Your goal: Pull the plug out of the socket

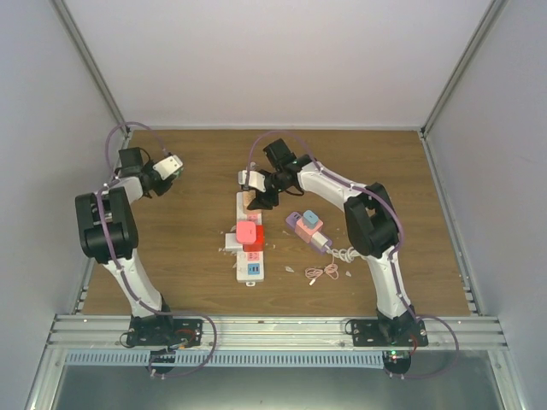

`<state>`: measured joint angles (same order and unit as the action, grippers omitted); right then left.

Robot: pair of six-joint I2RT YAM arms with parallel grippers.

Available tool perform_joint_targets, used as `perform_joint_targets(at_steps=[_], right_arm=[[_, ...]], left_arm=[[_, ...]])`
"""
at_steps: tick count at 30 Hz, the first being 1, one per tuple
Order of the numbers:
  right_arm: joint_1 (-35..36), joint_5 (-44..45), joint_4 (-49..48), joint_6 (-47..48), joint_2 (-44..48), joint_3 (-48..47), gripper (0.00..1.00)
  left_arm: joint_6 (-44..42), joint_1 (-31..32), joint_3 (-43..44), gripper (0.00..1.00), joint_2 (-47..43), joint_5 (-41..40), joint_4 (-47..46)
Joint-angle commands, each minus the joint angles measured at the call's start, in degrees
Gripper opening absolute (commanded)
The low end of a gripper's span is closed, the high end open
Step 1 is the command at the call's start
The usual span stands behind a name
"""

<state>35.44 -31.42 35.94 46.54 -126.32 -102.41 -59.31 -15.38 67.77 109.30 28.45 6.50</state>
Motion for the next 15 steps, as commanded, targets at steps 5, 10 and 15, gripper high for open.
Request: perform_joint_targets(at_steps=[5,10,15], right_arm=[[-0.9,2.09,4.36,-3.09,0.29,3.01,0.14],[-0.79,1.96,3.81,-3.56,0.2,3.01,0.15],[-0.78,1.89,3.39,-3.9,0.2,3.09,0.15]], left_arm=[[-2.11,0.12,2.42,0.17,6.26,-18.45,-19.58],[-6.09,1.11,-0.17,0.2,7.35,-21.92,-25.33],[-12.18,3.47,-5.72,0.27,7.9,-25.68,-31.83]])
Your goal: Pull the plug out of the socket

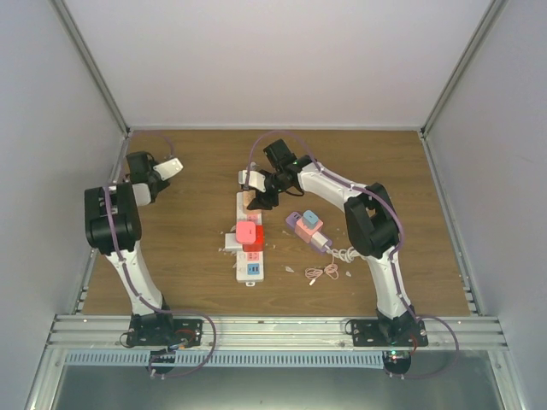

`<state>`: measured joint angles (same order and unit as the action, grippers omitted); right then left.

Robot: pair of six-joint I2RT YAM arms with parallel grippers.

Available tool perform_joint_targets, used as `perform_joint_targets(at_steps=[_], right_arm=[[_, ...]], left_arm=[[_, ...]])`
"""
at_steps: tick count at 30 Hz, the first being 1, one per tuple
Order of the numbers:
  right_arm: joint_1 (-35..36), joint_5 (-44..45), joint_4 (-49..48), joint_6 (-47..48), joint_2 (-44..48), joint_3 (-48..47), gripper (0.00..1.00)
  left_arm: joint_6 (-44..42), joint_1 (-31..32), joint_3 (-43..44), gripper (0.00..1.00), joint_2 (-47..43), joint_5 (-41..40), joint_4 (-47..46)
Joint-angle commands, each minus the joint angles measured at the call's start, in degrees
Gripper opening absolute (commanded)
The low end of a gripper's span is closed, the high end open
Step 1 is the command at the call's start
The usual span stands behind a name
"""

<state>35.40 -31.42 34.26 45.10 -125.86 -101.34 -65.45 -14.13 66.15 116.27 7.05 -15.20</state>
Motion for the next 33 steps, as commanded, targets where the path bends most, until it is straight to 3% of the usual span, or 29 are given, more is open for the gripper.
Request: perform_joint_targets(at_steps=[1,8,13,19,22,25,33], right_arm=[[-0.75,1.82,5.1,-2.52,-0.2,2.02,0.15],[-0.77,1.54,4.66,-2.56,0.11,2.44,0.17],[-0.75,1.17,4.46,-2.47,0.27,2.22,0.2],[-0.77,0.82,4.5,-2.18,0.14,1.78,0.23],[-0.76,0.54,4.79,-1.8,0.18,1.8,0.39],[-0.77,-0.05,4.63,-1.84,0.71,1.76,0.49],[-0.77,-1.44,5.99,-1.72,0.73,-1.33,0.57]], left_arm=[[-7.09,2.67,-5.13,0.29,1.02,-5.3,-11.31],[-5.03,3.5,-5.24,0.48,-0.23,-3.1,-5.6],[-3.67,3.5,-5.51,0.64,-4.75,2.77,3.36],[-1.09,2.87,-2.84,0.77,-9.57,12.67,18.38],[-2.1,2.78,-1.47,0.82,-11.56,19.61,27.63],[-3.49,2.79,-1.33,0.83,-13.5,25.39,33.7],[-2.42,3.55,-1.84,0.84,-17.47,38.34,41.67]])
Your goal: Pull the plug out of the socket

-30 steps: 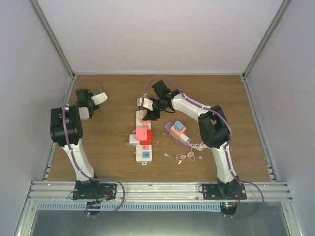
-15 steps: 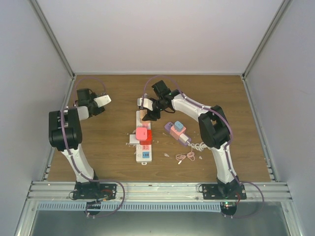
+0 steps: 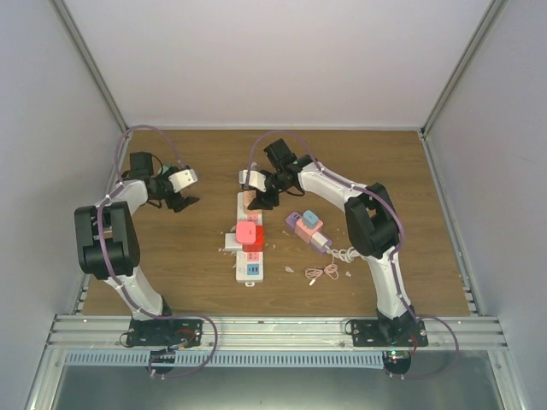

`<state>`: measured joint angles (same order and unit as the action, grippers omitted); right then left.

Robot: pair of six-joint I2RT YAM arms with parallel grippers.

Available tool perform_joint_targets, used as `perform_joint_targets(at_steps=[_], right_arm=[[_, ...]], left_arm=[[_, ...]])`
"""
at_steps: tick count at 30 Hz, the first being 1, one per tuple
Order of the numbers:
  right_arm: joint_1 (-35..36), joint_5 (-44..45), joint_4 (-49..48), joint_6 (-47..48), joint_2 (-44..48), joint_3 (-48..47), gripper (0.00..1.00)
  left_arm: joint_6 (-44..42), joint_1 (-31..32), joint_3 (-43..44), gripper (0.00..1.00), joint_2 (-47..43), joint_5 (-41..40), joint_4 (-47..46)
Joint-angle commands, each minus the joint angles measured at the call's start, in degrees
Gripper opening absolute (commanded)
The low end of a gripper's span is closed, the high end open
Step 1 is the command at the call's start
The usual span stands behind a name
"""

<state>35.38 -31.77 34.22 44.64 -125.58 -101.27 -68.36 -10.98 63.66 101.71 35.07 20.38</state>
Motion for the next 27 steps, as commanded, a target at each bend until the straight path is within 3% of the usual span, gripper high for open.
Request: perform_joint_targets(at_steps=[1,8,11,17,27], right_arm=[[-0.75,-1.06,6.21,-1.15,0.31,-1.66,0.59],[-0.75,0.55,7.01,-0.31,0.07,-2.2,0.72],[-0.87,1.32,7.35,0.49,0.15,-1.56,0.73],[-0.92,1.75,7.11,0.95,0.05,-1.2,0.7],[-0.92,1.8,7.0,1.16,-0.11,-1.73,0.58]], left_arm=[[0.5,0.82,0.99,0.84,-3.06,11.77,7.09],[9.38,5.97,5.01,0.83,0.01,15.95,8.37],[15.76,9.23,6.31,0.83,2.25,15.4,7.51],[23.72,14.32,6.89,0.83,5.75,12.51,6.75],[28.86,18.96,4.25,0.91,9.27,5.41,4.39]])
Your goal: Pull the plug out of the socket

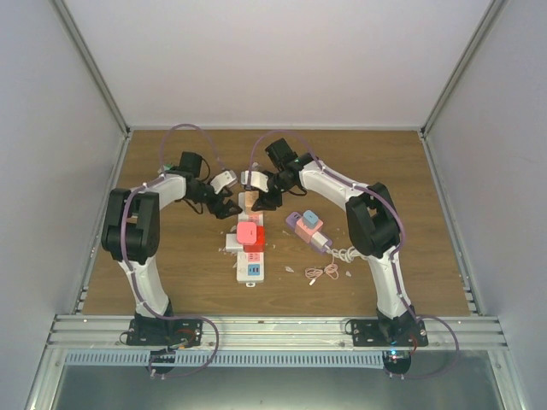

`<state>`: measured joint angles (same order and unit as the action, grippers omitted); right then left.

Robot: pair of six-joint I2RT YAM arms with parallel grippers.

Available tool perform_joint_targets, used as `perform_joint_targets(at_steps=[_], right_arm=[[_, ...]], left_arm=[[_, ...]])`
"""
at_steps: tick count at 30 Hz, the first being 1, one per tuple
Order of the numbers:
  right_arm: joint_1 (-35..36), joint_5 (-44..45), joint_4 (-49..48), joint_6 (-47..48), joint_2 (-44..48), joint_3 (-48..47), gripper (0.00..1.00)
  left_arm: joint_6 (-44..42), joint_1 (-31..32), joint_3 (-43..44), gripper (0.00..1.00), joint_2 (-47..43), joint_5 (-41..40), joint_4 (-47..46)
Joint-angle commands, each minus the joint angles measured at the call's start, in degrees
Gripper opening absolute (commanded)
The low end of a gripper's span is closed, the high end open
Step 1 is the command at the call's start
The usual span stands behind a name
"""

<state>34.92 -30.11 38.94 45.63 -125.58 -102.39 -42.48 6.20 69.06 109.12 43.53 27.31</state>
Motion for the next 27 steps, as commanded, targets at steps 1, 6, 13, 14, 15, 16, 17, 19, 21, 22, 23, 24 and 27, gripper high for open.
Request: perform_joint_targets(at_steps=[1,6,13,14,15,16,17,19,21,22,23,24,27], right_arm=[[-0.4,0.08,2.28,0.17,-0.12,-0.58,0.56],[-0.39,-0.4,1.95,-0.16,0.05,-0.34,0.5],[-0.45,-2.04,1.43,-0.86,0.64,-0.65,0.41],[-0.44,-2.15,1.34,-0.93,0.75,-0.85,0.4],[-0.43,-2.27,1.32,-0.97,0.96,-1.07,0.39],[-0.55,-2.4,1.25,-1.05,1.13,-1.2,0.38],[-0.65,-2.67,1.23,-1.19,1.31,-1.44,0.37],[-0.69,-3.13,1.33,-1.39,1.51,-1.97,0.36],[-0.72,-3.57,1.48,-1.54,1.64,-2.47,0.34],[-0.65,-3.63,1.51,-1.65,1.61,-2.69,0.33],[-0.72,-3.64,1.56,-1.76,1.63,-2.91,0.33],[-0.73,-3.64,1.5,-1.81,1.65,-3.05,0.32],[-0.78,-3.77,1.34,-1.98,1.86,-3.27,0.3]], left_arm=[[3.32,2.19,-1.38,0.91,2.05,-3.66,-2.91],[5.95,3.43,-2.06,0.91,3.8,-6.62,-4.87],[8.79,4.16,-1.32,0.88,5.48,-11.43,-5.42],[8.97,4.17,-1.3,0.87,5.34,-12.23,-5.45],[9.02,4.26,-1.29,0.87,5.22,-13.08,-5.44],[8.83,4.28,-1.29,0.86,5.25,-13.94,-5.17],[8.49,4.34,-1.29,0.85,5.33,-14.6,-4.76],[7.93,4.54,-1.02,0.83,5.67,-16.05,-3.41],[7.37,5.14,-1.28,0.83,5.78,-18.21,-3.1],[7.29,5.4,-1.62,0.82,5.74,-19.45,-3.33],[7.32,5.51,-1.91,0.82,5.76,-20.57,-3.43],[7.32,5.56,-2.03,0.82,5.89,-21.03,-3.4],[7.66,5.53,-2.24,0.81,6.26,-21.97,-3.23]])
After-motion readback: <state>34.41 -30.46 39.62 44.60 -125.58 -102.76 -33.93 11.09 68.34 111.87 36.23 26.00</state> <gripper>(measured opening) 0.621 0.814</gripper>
